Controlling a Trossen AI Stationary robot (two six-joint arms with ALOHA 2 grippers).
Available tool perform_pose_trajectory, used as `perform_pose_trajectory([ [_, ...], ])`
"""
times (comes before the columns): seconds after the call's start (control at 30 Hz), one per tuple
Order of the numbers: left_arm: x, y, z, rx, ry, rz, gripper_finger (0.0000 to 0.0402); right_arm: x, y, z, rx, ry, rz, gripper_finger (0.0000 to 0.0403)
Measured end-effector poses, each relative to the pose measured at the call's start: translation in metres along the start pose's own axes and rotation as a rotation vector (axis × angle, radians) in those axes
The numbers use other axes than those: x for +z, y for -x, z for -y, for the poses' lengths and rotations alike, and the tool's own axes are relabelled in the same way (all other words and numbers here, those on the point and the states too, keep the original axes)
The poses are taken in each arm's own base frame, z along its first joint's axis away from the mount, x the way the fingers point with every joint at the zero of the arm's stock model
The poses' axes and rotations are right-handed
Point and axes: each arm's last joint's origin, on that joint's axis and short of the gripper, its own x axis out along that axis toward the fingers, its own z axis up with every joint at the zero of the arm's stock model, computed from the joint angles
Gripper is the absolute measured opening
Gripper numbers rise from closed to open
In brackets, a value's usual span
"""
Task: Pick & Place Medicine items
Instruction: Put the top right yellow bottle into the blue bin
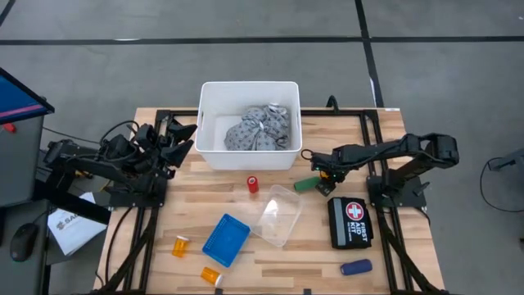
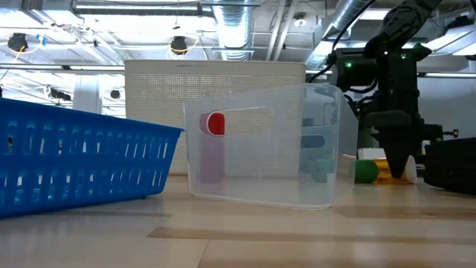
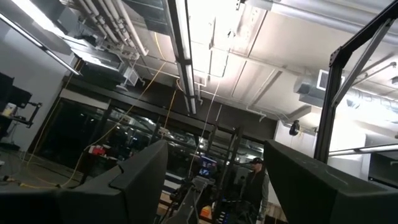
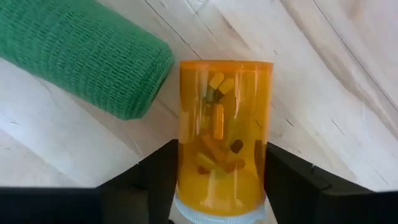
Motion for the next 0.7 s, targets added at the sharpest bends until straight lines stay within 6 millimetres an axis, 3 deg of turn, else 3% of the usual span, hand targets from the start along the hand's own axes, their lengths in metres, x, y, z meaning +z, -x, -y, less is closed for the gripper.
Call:
perform_pose_trajectory([
  [0.17,0.0,0.0,0.0,-0.001,0.0,0.0,0.026,0.0,0.0,-0.001,0.001,-0.002,-0.003,0.0162],
  [0.33,0.0,0.0,0.0,-0.004,0.0,-0.001,0.026,-0.006,0.006,-0.001,0.004,-0.019,-0.004,0.017],
  [0.57,0.0,0.0,0.0,-0.005,0.0,-0.001,0.026,-0.023,0.038,0.006,0.065,-0.101,0.058,0.0182],
  [0.7,0.0,0.0,0.0,-0.005,0.0,-0.001,0.026,-0.036,0.066,0.003,0.232,-0.163,0.144,0.0179],
])
